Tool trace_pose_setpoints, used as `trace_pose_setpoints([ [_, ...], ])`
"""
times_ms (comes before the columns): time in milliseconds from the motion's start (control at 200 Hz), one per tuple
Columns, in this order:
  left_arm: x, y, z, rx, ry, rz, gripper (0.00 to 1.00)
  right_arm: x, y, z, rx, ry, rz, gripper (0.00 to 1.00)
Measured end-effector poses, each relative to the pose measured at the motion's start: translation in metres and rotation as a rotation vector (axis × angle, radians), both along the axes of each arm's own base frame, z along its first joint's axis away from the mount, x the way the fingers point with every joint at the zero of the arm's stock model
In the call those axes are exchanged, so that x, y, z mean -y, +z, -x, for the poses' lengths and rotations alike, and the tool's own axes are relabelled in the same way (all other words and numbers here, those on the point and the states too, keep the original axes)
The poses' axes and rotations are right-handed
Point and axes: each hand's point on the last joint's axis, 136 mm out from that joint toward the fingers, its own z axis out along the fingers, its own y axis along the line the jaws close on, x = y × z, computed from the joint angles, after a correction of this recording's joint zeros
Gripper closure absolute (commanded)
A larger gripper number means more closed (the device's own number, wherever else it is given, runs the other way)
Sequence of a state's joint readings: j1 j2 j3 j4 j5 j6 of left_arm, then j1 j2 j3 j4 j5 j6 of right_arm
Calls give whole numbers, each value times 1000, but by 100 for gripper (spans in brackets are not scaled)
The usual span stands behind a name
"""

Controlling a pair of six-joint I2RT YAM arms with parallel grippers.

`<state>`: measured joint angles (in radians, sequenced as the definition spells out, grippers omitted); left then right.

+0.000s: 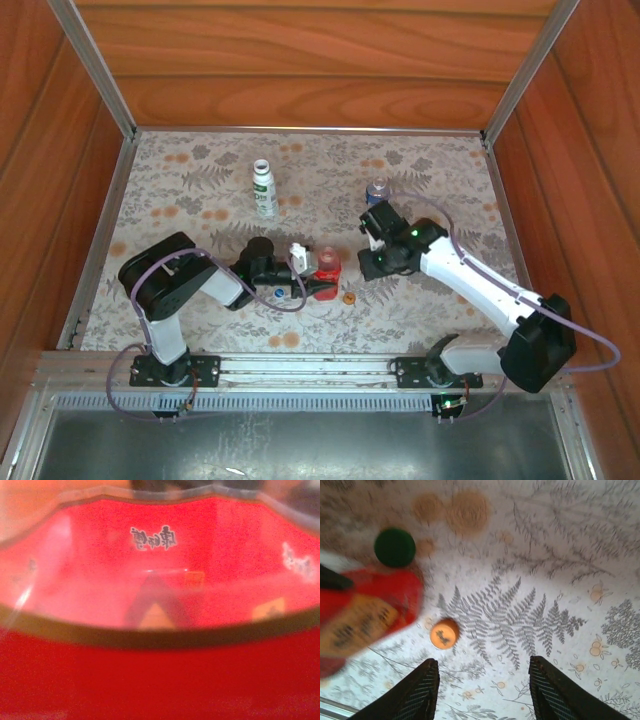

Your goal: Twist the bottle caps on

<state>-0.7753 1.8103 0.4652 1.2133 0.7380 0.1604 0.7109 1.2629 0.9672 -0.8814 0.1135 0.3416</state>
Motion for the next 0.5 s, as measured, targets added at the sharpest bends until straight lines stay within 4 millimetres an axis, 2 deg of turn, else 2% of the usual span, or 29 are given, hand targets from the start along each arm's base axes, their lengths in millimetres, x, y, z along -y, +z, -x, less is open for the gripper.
trace_pose_setpoints([
  [125, -18, 0, -11, 3, 54, 3, 47, -3, -21, 17, -13, 13, -17, 44],
  [290, -42, 0, -11, -2, 118, -9, 47, -24, -43, 23, -14, 48, -25, 44],
  [500, -47, 0, -8, -2, 129, -12, 47, -44, -77, 25, -39, 69, 25, 46],
])
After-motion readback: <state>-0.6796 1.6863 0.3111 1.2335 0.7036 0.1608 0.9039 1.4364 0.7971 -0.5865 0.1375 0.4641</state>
